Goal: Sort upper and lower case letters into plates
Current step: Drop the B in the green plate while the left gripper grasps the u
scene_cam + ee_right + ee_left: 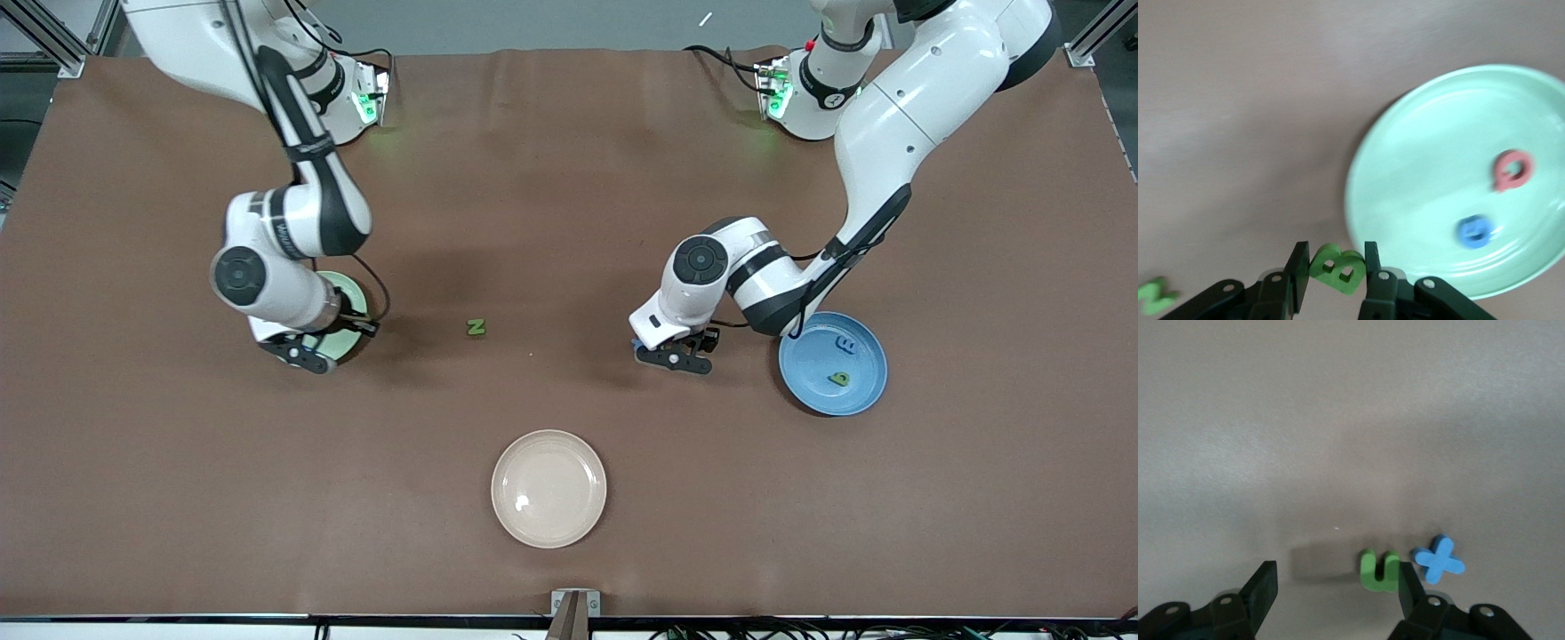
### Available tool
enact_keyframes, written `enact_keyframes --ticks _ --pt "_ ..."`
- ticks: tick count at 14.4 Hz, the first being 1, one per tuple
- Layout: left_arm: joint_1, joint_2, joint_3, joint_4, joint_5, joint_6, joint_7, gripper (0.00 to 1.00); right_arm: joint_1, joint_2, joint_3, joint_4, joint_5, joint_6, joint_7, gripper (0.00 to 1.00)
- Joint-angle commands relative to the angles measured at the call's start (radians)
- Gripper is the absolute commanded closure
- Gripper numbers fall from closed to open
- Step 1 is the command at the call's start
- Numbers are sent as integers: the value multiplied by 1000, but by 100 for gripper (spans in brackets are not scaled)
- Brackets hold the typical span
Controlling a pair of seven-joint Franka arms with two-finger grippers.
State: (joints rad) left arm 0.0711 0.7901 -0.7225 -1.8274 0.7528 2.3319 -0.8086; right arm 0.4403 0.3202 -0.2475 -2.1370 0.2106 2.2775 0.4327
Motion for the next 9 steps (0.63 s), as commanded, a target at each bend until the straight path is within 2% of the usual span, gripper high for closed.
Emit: enact_keyframes --ticks 1,6,9 --pt "-22 8 5 19 -26 -2 -1 19 -77 -62 16 -105 -5 66 -129 100" --pt "-22 18 9 17 -23 -2 3 22 -95 -49 19 -227 -5 261 -170 100" --pt "-24 23 12 19 -18 -2 2 27 -88 -44 22 -248 -4 298 -170 99"
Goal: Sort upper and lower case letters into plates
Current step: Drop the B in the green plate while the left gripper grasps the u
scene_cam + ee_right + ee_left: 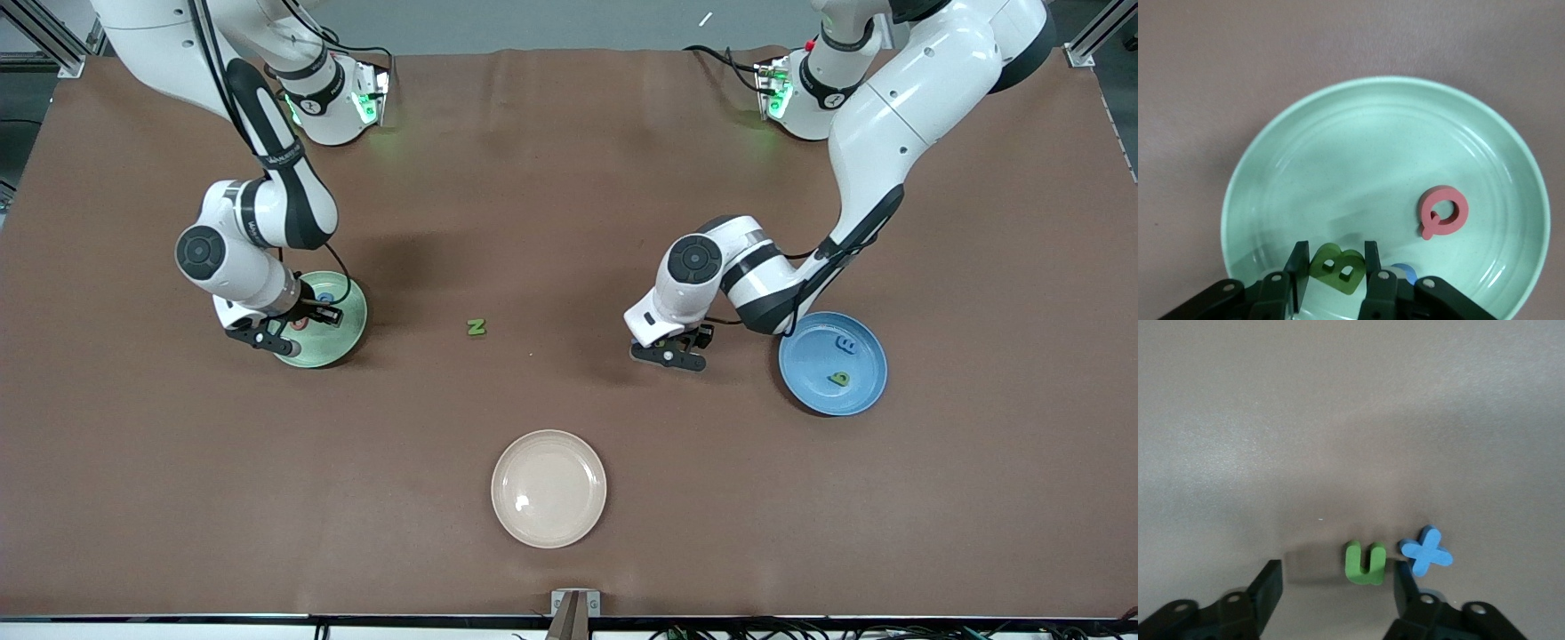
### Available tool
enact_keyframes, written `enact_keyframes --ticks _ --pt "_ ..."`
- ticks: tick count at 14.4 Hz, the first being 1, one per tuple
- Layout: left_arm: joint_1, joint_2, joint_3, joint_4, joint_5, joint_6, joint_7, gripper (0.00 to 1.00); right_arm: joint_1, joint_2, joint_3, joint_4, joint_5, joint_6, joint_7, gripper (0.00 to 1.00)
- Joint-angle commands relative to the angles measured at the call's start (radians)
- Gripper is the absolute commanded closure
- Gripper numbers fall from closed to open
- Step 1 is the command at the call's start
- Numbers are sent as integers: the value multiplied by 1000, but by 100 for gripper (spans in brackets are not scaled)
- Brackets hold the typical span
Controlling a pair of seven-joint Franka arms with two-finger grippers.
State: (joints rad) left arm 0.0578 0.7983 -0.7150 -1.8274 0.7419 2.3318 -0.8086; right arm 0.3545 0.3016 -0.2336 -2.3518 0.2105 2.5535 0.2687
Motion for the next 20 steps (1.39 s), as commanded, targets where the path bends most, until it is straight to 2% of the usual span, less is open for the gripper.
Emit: enact_keyframes --ticks 1,6,9,10,11,12,13,14,16,20 --pt "-10 15 6 19 -9 -2 2 30 -2 -24 8 -35 -3 21 -6 99" --pt "-13 22 12 33 -13 -2 -1 47 24 -7 8 -37 -3 22 -6 97" --pt "-12 28 12 34 -13 -2 -6 55 24 -1 10 -34 -2 21 -6 93" --pt "-12 28 14 34 -13 -2 -9 59 24 -1 10 -30 -2 13 -6 83" --pt "-12 27 17 34 -13 -2 -17 64 24 -1 10 -29 -2 8 -6 53" --pt "-12 27 17 39 -15 -2 -27 71 24 -4 8 -29 -2 8 -8 8" --pt "-13 28 17 43 -15 -2 -52 81 21 -12 8 -27 -2 -5 -9 0" --pt "-16 28 17 45 -15 -2 -73 88 21 -18 7 -18 -3 -37 -8 0" --pt "-27 27 28 46 -15 -2 -80 95 18 -48 5 25 -3 -129 0 0" --pt "3 -16 25 43 -9 -12 -32 96 43 -62 13 176 -3 -320 117 0"
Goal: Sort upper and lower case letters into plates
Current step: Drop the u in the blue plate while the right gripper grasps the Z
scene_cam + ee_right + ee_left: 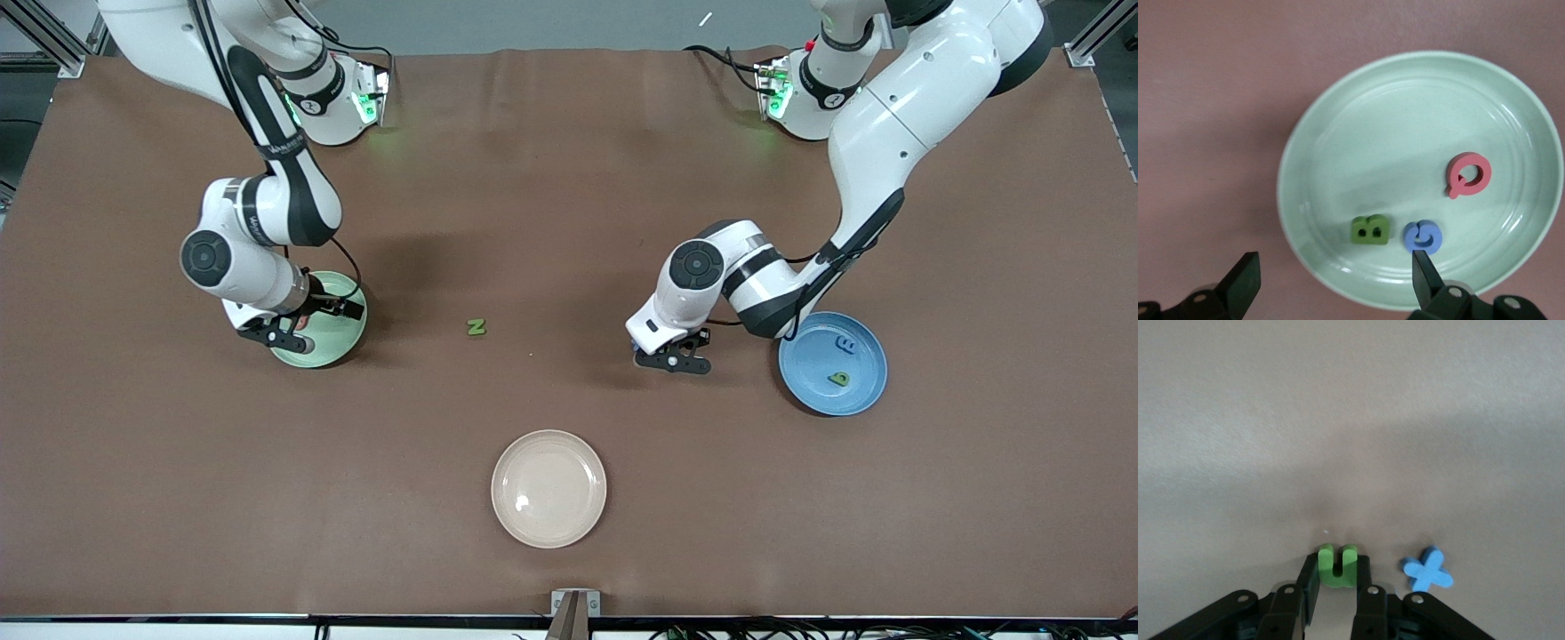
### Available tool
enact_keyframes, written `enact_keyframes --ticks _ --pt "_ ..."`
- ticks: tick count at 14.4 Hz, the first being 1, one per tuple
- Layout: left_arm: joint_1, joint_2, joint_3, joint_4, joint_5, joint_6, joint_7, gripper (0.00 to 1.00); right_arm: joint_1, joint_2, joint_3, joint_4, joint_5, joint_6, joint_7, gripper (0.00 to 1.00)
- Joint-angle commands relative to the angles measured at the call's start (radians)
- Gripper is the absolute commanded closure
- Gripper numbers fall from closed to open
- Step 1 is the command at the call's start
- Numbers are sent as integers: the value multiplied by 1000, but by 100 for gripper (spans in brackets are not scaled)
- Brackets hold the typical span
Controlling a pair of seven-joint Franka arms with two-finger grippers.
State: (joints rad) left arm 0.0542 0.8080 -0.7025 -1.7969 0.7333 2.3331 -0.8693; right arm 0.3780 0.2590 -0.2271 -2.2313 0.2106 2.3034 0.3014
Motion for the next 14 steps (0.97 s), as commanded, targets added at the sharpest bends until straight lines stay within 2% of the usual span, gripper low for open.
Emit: enact_keyframes --ticks 1,4,7,9,12,14 --pt "30 -42 5 5 -3 -15 67 96 60 -17 6 74 -2 -76 134 0" --pt "160 -62 -92 -22 -2 -47 133 96 181 20 8 126 9 -47 296 0" --pt "338 -72 -239 -59 0 -184 235 96 271 94 8 142 10 65 425 0" --pt "490 -73 -337 -128 27 -227 282 96 327 143 8 142 10 148 484 0" --pt "686 -72 -429 -234 113 -227 352 96 363 190 9 147 12 223 554 4" --pt "780 -70 -459 -303 188 -219 371 96 381 233 9 174 12 251 643 7"
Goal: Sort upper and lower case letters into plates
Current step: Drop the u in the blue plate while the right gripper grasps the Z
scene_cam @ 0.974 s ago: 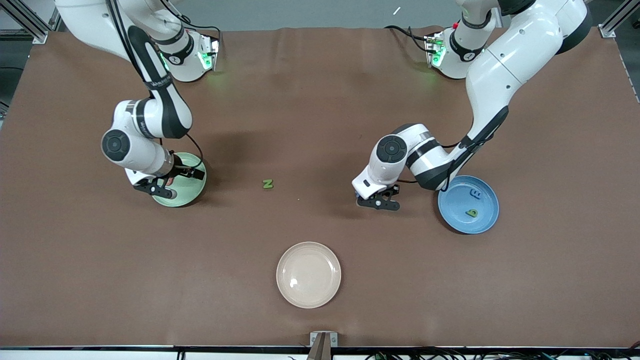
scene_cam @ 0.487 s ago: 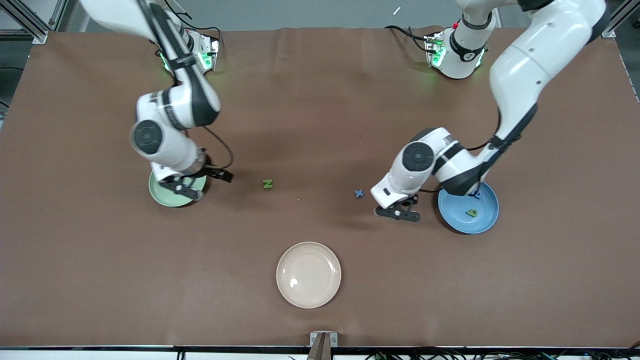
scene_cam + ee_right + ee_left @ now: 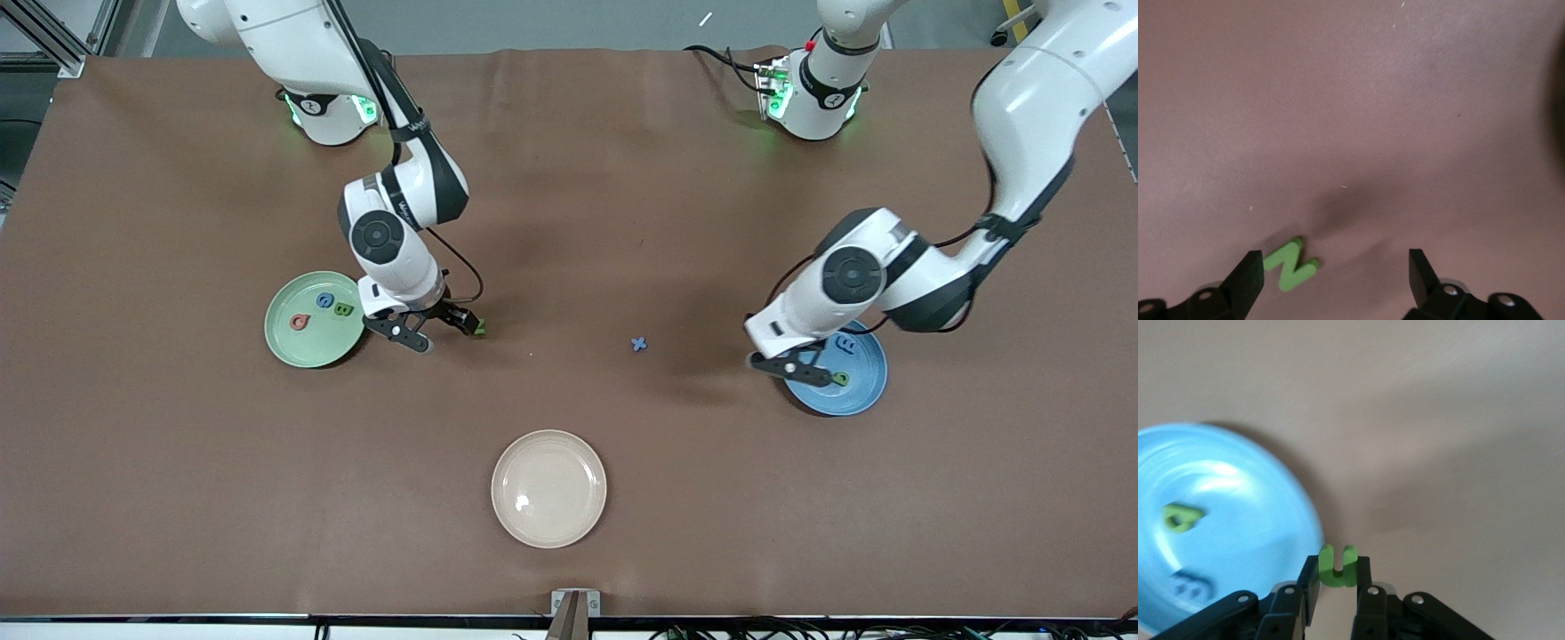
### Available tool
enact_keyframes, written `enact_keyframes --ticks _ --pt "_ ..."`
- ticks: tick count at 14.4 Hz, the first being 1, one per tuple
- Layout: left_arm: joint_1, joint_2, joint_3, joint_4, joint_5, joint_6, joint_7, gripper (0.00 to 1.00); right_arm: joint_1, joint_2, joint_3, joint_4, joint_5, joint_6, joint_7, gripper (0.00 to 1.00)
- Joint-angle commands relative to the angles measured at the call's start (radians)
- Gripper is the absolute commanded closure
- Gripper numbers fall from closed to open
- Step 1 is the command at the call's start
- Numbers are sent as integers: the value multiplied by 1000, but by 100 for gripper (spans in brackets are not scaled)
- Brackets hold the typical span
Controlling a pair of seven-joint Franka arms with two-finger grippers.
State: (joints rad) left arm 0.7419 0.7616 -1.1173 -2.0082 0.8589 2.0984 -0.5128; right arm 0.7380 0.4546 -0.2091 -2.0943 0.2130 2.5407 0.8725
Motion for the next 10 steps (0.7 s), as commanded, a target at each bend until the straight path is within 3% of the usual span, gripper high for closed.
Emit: enact_keyframes --ticks 1,5,10 --pt "128 -24 -44 -121 106 25 14 95 37 51 -10 46 9 15 98 8" --pt "217 -12 -41 -201 218 121 14 95 47 79 -9 46 9 47 117 17" --pt "218 -4 2 -224 287 175 14 95 72 101 -9 46 9 70 161 27"
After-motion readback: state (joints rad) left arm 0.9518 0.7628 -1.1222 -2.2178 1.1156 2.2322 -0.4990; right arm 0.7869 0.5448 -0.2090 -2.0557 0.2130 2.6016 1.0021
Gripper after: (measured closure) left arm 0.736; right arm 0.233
